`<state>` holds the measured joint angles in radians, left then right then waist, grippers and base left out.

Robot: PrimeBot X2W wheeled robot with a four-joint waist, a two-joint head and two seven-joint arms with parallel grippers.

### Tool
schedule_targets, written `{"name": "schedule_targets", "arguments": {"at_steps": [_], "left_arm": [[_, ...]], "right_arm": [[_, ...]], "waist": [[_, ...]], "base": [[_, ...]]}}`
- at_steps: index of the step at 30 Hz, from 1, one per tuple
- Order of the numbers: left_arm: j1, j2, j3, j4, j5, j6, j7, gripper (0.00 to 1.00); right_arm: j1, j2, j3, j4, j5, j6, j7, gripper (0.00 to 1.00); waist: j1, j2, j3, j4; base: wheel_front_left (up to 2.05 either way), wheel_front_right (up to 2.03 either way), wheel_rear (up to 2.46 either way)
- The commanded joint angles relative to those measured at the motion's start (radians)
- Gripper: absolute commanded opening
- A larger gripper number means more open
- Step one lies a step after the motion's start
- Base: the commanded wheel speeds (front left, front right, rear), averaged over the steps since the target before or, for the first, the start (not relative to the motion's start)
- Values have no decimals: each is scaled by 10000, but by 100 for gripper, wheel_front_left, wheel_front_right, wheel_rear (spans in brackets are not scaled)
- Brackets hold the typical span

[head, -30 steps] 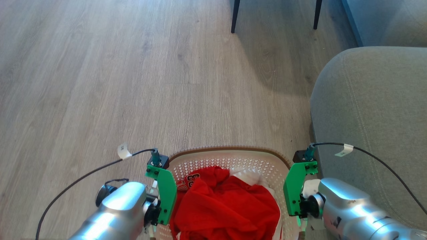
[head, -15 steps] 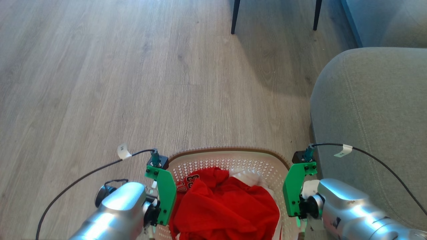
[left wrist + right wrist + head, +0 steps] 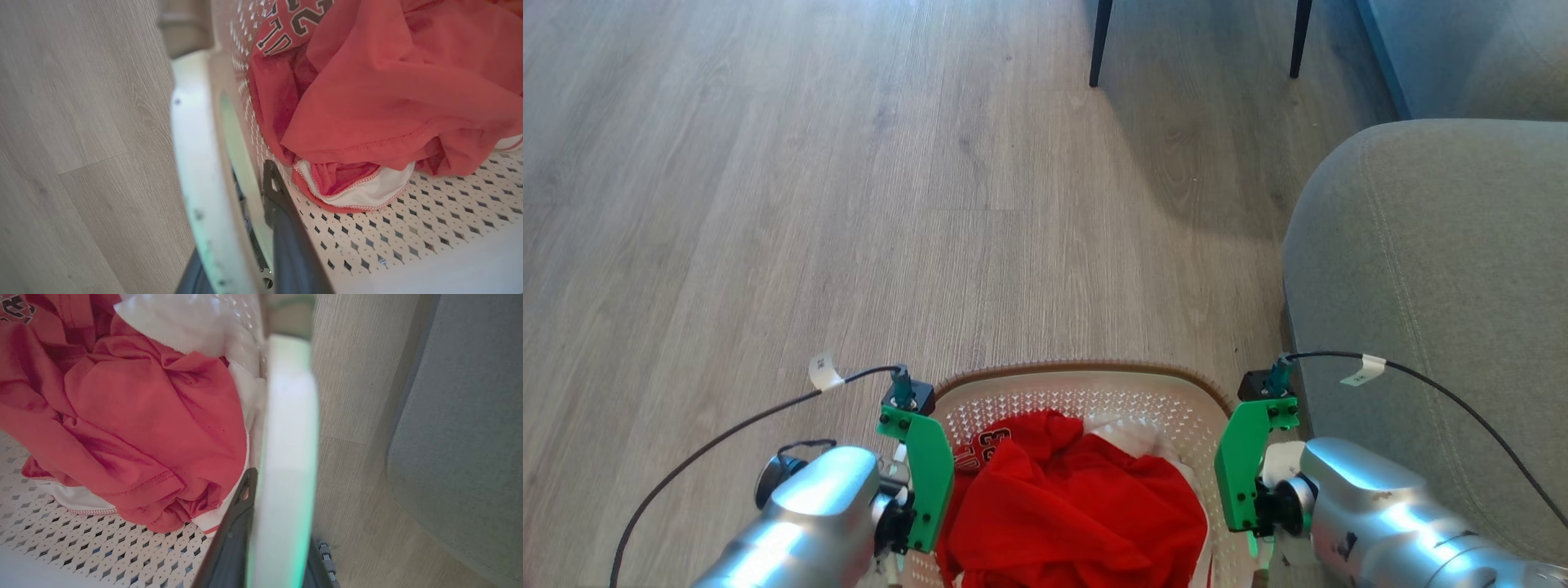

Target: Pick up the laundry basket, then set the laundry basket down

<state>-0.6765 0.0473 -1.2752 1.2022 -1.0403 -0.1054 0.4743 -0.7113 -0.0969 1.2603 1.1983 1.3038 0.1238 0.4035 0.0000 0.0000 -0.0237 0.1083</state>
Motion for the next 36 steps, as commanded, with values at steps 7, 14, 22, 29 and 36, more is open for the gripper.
{"name": "schedule_targets", "arguments": {"at_steps": [7,14,22,29,36], "left_arm": [[-278,29,-50,-162,144,-253,1,0],[-309,29,-50,-214,153,-253,-178,0],[-710,29,-50,-391,241,-151,-611,0],[-1102,29,-50,-761,433,169,-1110,0],[-1517,29,-50,-1200,697,517,-1716,0]], "right_arm": [[-470,72,39,-221,-40,69,-350,0],[-493,-66,67,-335,-77,69,-518,0],[-804,-411,60,-541,-36,69,-1021,0],[-1171,-733,75,-698,-102,69,-1543,0],[-1491,-1029,86,-853,-193,69,-2197,0]], "waist": [[0,0,174,-21],[0,0,798,-91],[0,0,2103,-191],[0,0,3374,-245],[0,0,4633,-263]], "base": [[0,0,0],[0,0,0],[0,0,0],[0,0,0],[0,0,0]]}}
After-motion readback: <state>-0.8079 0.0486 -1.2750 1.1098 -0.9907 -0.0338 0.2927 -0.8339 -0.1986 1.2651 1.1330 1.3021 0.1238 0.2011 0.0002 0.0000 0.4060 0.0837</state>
